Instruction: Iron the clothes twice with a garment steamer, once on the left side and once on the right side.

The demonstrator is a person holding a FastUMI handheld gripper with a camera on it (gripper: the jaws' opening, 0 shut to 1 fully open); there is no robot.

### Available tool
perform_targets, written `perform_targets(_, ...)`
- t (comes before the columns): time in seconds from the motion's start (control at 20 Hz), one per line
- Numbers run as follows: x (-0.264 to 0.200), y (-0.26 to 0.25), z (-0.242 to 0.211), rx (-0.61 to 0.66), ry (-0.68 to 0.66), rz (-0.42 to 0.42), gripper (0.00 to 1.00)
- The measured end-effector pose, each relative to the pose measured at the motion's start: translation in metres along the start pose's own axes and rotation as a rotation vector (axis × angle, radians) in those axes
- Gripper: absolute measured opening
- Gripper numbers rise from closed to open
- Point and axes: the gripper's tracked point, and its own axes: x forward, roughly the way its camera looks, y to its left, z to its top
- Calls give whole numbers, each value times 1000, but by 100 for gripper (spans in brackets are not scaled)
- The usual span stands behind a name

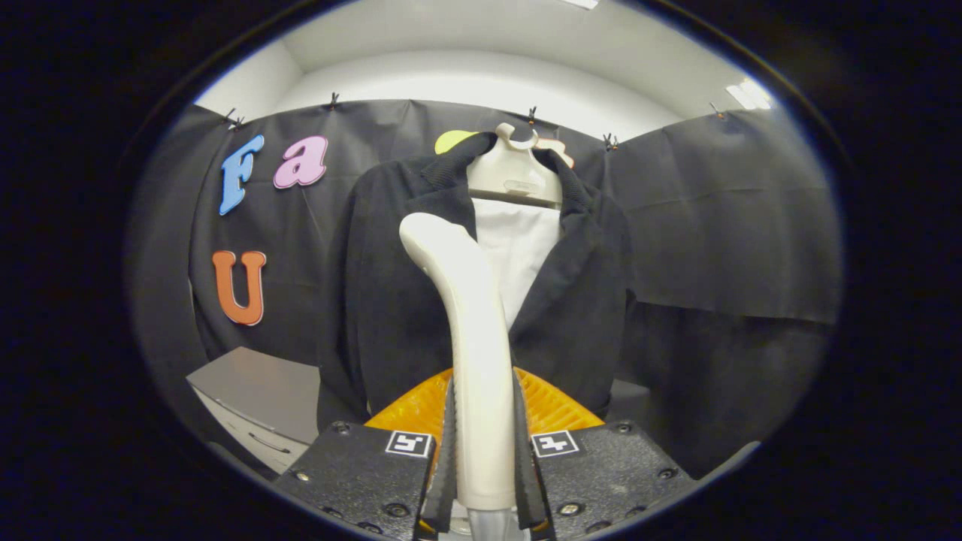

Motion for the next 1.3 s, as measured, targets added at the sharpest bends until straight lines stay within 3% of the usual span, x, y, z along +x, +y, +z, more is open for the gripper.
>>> perform_targets(1.3, -16, -7, -139, -77, 183, -16, 35)
